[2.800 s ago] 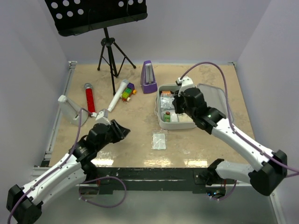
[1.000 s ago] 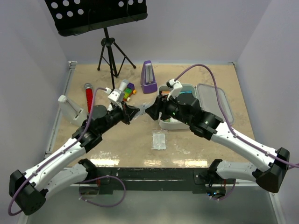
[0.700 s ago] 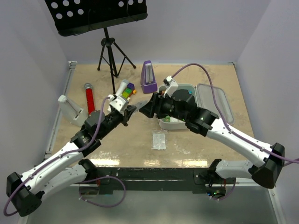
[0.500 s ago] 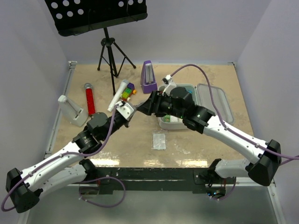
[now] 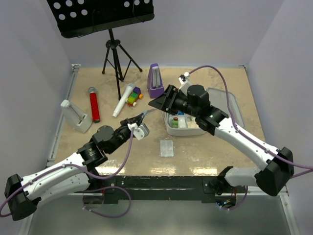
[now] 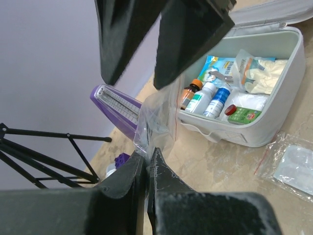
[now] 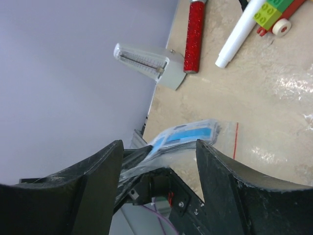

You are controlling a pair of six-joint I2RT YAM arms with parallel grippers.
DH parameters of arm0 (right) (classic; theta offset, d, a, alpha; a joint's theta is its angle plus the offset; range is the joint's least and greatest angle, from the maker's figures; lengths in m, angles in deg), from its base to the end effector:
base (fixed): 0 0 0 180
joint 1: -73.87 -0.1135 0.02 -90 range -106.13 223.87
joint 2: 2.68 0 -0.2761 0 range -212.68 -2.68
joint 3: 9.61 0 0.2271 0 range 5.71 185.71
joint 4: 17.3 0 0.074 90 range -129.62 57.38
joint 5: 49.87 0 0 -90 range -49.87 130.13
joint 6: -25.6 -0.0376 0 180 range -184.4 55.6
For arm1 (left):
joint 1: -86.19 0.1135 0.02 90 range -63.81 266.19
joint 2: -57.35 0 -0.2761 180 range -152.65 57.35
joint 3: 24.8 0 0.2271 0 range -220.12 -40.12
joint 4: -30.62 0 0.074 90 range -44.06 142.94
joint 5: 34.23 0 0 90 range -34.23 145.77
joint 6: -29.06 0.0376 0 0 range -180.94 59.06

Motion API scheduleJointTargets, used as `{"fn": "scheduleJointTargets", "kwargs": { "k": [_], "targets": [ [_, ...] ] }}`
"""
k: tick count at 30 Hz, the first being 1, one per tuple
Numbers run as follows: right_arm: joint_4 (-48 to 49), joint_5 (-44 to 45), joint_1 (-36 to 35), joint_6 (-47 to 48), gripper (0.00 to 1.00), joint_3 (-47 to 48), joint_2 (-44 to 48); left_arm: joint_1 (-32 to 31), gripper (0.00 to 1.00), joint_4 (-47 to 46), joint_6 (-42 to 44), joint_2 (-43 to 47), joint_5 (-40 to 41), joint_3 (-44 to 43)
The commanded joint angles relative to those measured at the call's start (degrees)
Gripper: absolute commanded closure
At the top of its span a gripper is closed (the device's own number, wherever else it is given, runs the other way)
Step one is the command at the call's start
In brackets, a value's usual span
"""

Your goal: Organize the medicine kit

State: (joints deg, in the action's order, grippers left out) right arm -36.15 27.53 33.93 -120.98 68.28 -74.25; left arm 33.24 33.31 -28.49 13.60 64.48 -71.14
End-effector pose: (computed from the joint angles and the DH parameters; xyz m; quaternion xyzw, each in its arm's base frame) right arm 0.1991 0.1774 0.3764 0.0443 0.7771 0.5211 0.3502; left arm 0.1001 -0.1231 0.3145 0.4391 0.5550 -0.0725 0.7028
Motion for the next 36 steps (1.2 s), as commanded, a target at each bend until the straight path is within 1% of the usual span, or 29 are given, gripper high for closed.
{"fn": "scheduleJointTargets", "kwargs": {
  "k": [1, 4, 11, 13, 15, 16, 17, 18, 20, 23, 27, 31, 34, 36],
  "targets": [
    [1.51, -4.54, 0.13, 0.32, 0.35, 1.68, -2.69, -0.4, 0.95, -5.04, 4.55, 0.68, 1.31, -0.97],
    [0.54, -4.28, 0.13, 0.59, 0.35, 0.9, -1.82, -0.4, 0.95, -5.57, 6.05, -0.63, 2.97, -1.67],
    [1.07, -2.34, 0.13, -2.92, 0.34, -4.9, 5.02, -0.75, 0.96, -11.28, 10.96, -3.27, 9.12, -1.32],
    [0.98, -0.85, 0.13, -4.06, 0.34, -6.31, 7.22, -0.84, 0.96, -13.29, 13.07, -3.71, 10.44, -0.88],
    [1.15, 1.78, 0.13, -7.57, 0.32, -8.23, 9.94, -0.84, 0.97, -16.36, 14.92, -3.72, 11.24, 0.26],
    [4.99, 1.7, 0.13, -9.24, 0.3, -10.08, 11.53, -0.84, 0.97, -17.86, 15.71, -3.63, 11.07, 1.05],
    [7.2, 1.01, 0.22, -11.17, 0.19, -11.57, 12.5, -0.93, 0.97, -18.66, 16.59, -3.45, 10.46, 1.58],
    [9.31, 0.3, 0.22, -12.32, 0.15, -12.63, 12.86, -0.84, 0.97, -19.36, 16.86, -3.1, 9.84, 2.02],
    [11.87, -1.98, 0.13, -13.64, 0.09, -13.08, 11.64, -0.84, 0.97, -21.12, 17.56, -2.57, 7.48, 3.33],
    [14.6, -5.5, 0.13, -14.35, 0.06, -11.51, 7.68, -0.84, 0.97, -22.45, 17.21, -2.48, 5.27, 4.13],
    [17.24, -4.98, 0.13, -15.75, 0.06, -9.13, 4.87, -0.84, 0.97, -22.18, 16.25, -2.75, 3.77, 4.13],
    [17.94, -6.82, 0.48, -15.85, 0.09, -6.5, 0.39, -0.84, 0.97, -22.62, 15.02, -2.48, 2.54, 4.4],
    [20.66, -7.79, 0.57, -16.72, 0.14, -5.88, -2.16, -0.84, 0.97, -22.27, 14.84, -2.48, 2.45, 4.48],
    [22.68, -8.66, 0.57, -17.16, 0.22, -5.35, -3.48, -0.84, 0.97, -22.09, 14.49, -2.31, 2.71, 4.74]
  ]
}}
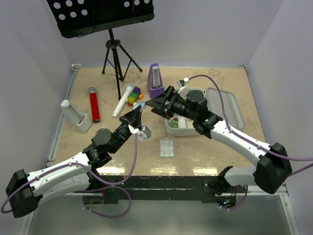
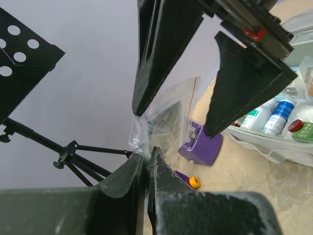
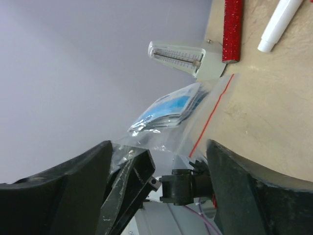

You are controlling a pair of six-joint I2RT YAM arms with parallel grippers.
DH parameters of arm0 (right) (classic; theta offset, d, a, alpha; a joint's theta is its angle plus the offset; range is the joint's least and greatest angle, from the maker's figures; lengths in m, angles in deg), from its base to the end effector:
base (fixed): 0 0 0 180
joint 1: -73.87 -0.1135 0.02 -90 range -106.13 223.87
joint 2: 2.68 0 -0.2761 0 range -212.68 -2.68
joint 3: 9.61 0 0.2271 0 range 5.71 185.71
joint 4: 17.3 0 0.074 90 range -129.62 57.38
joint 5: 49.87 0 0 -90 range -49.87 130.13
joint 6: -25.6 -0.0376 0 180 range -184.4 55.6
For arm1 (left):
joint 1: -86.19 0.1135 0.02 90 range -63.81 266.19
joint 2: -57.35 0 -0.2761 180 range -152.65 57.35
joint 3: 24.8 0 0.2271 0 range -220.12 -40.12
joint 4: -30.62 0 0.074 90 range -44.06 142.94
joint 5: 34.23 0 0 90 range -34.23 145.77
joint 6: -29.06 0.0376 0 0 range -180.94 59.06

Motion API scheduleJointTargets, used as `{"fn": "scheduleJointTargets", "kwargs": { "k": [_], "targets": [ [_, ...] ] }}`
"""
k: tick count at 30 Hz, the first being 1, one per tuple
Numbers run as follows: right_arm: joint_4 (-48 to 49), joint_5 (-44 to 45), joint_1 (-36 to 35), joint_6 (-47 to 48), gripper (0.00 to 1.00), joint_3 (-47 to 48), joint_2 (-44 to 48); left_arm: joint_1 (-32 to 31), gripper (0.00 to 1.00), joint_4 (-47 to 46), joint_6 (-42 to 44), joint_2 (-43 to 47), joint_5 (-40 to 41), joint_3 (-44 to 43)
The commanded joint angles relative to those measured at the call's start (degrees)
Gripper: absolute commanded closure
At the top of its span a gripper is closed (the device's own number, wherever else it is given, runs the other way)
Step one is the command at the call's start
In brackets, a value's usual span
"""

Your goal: Organize the medicine kit

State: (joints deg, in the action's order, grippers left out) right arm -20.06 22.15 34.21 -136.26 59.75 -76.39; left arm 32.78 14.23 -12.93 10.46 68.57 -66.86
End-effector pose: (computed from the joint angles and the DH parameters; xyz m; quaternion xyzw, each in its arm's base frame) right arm 0.2065 0.1863 0.3477 0.1059 0.7400 0.6064 0.2710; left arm 0.1057 -0.1283 0.3181 0.4316 0.4647 0.0341 0.7724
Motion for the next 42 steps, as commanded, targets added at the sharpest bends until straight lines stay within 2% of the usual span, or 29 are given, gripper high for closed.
{"fn": "scheduleJointTargets", "kwargs": {
  "k": [1, 5, 10, 13, 19, 25, 27, 30, 37, 42],
  "targets": [
    [6.6, -3.64, 0.28, -1.62, 0.3, 3.78, -2.04, -0.38, 0.96, -3.01, -1.16, 1.1, -1.28, 0.46],
    [5.9, -4.44, 0.28, -0.39, 0.54, 4.58, -2.4, -0.38, 0.93, -3.01, -2.22, 1.28, 0.03, 0.64],
    [4.85, -2.33, 0.28, 0.66, 0.84, 2.83, 0.49, -0.38, 0.82, -2.93, -3.88, 1.45, 0.56, 0.46],
    [1.08, 0.39, 0.55, 3.46, 1.0, 3.26, 2.16, -0.38, 0.72, -1.35, -6.25, 1.89, 0.56, -0.06],
    [-8.5, 8.04, 2.3, 15.58, 1.0, 5.89, 6.12, -0.29, 0.64, 9.98, -13.27, 3.56, -3.65, -3.75],
    [-21.68, 22.78, 2.74, 35.43, 1.0, 10.82, 8.14, -0.29, 0.55, 17.28, -24.09, 7.16, 1.43, -5.34],
    [-24.15, 28.67, 2.66, 44.04, 1.0, 10.56, 9.9, -0.21, 0.55, 18.51, -27.08, 9.0, 3.54, -4.55],
    [-31.6, 34.93, 2.75, 51.53, 1.0, 12.31, 8.68, -0.21, 0.55, 19.49, -30.77, 11.64, 3.2, -3.32],
    [-37.16, 39.25, 4.06, 60.42, 1.0, 12.14, 1.39, -0.21, 0.55, 19.57, -40.35, 10.6, 2.06, -3.75],
    [-36.47, 34.51, 5.91, 62.62, 1.0, 13.19, -3.71, -0.21, 0.55, 22.03, -47.56, 7.0, 4.86, -7.18]
  ]
}}
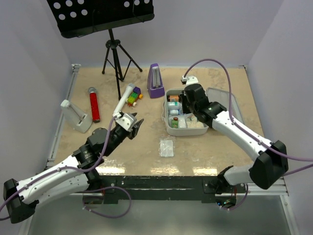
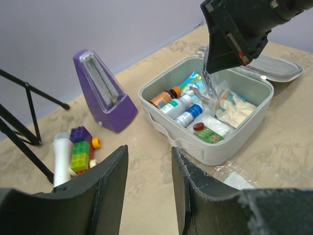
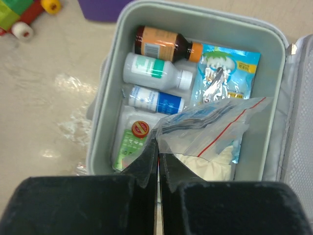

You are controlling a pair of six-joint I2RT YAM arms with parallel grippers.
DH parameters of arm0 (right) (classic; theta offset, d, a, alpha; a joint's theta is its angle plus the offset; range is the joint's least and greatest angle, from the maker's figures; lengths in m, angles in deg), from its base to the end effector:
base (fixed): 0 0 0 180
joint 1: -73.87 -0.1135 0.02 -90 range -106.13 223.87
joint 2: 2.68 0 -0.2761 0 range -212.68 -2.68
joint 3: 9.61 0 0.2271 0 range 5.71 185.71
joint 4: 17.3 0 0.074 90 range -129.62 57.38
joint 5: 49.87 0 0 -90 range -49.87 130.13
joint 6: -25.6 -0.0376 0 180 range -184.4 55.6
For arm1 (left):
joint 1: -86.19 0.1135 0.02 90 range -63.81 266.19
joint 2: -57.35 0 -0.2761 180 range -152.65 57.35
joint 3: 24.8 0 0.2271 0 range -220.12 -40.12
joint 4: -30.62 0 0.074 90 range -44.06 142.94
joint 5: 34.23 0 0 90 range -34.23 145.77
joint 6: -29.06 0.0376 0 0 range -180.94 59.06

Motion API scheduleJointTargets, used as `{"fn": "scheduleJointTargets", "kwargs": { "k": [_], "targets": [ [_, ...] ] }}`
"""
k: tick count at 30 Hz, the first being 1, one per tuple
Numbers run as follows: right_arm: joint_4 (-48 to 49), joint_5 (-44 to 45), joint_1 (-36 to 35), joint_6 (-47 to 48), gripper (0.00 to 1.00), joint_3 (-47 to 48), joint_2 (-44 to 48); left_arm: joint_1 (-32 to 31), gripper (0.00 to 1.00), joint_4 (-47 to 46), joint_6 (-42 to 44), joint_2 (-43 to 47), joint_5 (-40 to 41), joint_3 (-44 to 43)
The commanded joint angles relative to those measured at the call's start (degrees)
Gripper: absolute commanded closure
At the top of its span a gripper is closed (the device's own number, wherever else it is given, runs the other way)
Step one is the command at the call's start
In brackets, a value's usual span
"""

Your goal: Organize the medicine kit

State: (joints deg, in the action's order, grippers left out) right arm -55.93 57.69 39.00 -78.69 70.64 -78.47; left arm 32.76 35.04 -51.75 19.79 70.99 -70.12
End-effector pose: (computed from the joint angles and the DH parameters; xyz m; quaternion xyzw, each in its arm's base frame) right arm 0.2276 0.1448 0.3371 -0.0857 0.8720 0.0698 0.4769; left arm 0.0891 -0.1035 0.3189 0.2712 0.6312 -0.1873 0.7022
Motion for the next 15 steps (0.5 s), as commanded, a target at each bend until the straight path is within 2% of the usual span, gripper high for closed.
{"fn": "scheduleJointTargets", "kwargs": {
  "k": [1, 5, 8, 15],
  "targets": [
    [-0.68, -2.0, 1.3, 5.49, 1.0, 2.92, -2.6, -0.18, 0.55, 1.31, -10.84, -2.78, 3.31, -4.1],
    [-1.03, -3.23, 2.7, 7.95, 1.0, 3.54, -4.54, -0.18, 0.55, 1.23, -16.47, -3.48, 3.41, -3.14],
    [0.98, -9.02, 5.69, 8.57, 1.0, 1.26, -5.07, -0.1, 0.55, -0.17, -19.29, -3.22, 2.09, -1.3],
    [3.1, -14.92, 6.13, 8.22, 1.0, -0.06, -6.91, -0.1, 0.56, -1.67, -22.2, -1.99, 1.21, 1.08]
  ]
}}
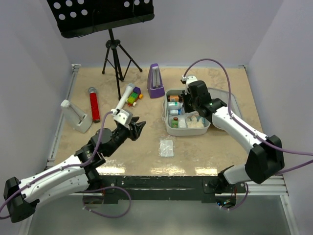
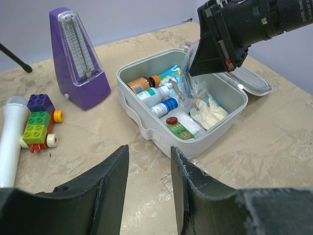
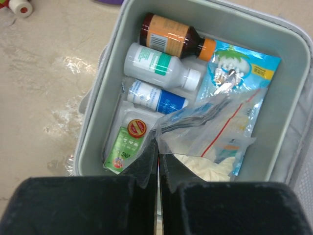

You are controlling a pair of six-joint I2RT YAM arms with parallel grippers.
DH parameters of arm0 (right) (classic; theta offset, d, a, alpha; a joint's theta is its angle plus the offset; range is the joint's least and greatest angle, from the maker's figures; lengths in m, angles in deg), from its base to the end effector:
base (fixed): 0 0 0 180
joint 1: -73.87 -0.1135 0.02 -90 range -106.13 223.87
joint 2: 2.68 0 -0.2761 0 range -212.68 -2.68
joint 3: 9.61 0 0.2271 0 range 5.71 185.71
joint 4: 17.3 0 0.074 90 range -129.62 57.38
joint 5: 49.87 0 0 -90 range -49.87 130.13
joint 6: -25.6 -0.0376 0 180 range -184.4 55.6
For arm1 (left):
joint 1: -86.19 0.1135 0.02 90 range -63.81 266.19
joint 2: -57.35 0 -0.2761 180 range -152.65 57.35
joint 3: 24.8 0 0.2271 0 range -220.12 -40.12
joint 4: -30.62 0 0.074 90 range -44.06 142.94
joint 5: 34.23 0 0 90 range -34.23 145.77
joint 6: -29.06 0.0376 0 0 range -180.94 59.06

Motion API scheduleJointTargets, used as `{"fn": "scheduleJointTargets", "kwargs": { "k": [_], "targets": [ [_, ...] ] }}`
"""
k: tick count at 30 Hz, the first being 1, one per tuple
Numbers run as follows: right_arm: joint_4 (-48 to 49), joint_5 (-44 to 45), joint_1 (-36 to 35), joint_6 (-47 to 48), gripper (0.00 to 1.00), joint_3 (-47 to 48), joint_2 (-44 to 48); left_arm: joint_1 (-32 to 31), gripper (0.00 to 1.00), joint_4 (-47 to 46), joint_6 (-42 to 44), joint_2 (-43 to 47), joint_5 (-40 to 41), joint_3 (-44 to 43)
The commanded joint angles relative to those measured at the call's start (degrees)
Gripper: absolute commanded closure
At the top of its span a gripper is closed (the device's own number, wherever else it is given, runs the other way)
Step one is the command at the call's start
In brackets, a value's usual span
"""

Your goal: Organize the medicine kit

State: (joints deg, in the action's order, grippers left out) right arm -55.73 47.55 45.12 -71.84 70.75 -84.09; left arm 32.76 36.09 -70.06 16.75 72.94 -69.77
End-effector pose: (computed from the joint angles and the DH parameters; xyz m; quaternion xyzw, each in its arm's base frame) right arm 0.2581 0.1361 0.3116 -0.1397 0.8920 0.0766 0.4229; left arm 0.0963 -0.1112 0.3084 0.1694 0.6932 -0.2684 0.6471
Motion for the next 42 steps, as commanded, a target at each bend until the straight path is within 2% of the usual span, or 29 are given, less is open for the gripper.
{"fn": "scheduleJointTargets", "kwargs": {
  "k": [1, 6, 13, 19, 21, 24, 26, 28, 30, 33, 36, 38, 42],
  "targets": [
    [1.94, -4.96, 0.19, 1.29, 1.0, -0.43, -2.6, -0.1, 0.56, -2.63, -4.06, 1.14, -0.82, 0.73],
    [-0.88, -5.14, 3.17, -2.66, 1.0, -1.14, -5.25, -0.18, 0.56, -2.55, -4.85, 1.49, -1.44, 0.82],
    [-4.83, 6.8, 5.9, -5.56, 1.0, -1.84, -6.48, -0.1, 0.56, -2.46, -5.99, 1.31, -2.31, 1.08],
    [-6.42, 10.85, 8.36, -7.23, 1.0, -1.23, -5.17, -0.1, 0.56, -1.85, -6.43, 1.75, -2.58, 1.0],
    [-6.94, 11.56, 9.15, -7.67, 0.96, -0.96, -4.9, -0.18, 0.56, -1.76, -6.34, 1.84, -2.58, 1.08],
    [-7.56, 11.91, 9.77, -8.03, 0.95, -0.7, -5.08, -0.1, 0.56, -1.58, -6.34, 1.93, -2.58, 0.73],
    [-8.0, 12.0, 9.94, -8.11, 0.88, -0.44, -5.6, -0.1, 0.56, -1.05, -6.34, 1.93, -2.67, 0.73],
    [-8.44, 13.14, 9.94, -8.73, 0.52, -0.26, -5.87, -0.1, 0.56, -0.44, -6.34, 1.84, -2.75, 0.56],
    [-9.14, 14.28, 9.94, -9.17, 0.35, 0.18, -5.61, -0.1, 0.56, 0.18, -6.43, 2.1, -2.67, 0.56],
    [-10.37, 15.08, 9.94, -10.22, 0.25, 1.67, -4.03, -0.18, 0.56, 0.27, -6.52, 2.19, -2.67, 0.73],
    [-10.9, 15.35, 9.77, -10.4, 0.24, 4.21, -1.48, -0.1, 0.56, -0.08, -6.78, 1.84, -2.75, 0.65],
    [-10.03, 13.07, 9.16, -10.57, 0.29, 5.71, 0.28, -0.1, 0.56, 0.0, -6.87, 1.31, -2.93, 0.38],
    [-6.86, 6.39, 7.75, -10.66, 0.52, 5.37, -0.06, -0.1, 0.56, -0.08, -7.4, 0.09, -3.11, 0.2]
  ]
}}
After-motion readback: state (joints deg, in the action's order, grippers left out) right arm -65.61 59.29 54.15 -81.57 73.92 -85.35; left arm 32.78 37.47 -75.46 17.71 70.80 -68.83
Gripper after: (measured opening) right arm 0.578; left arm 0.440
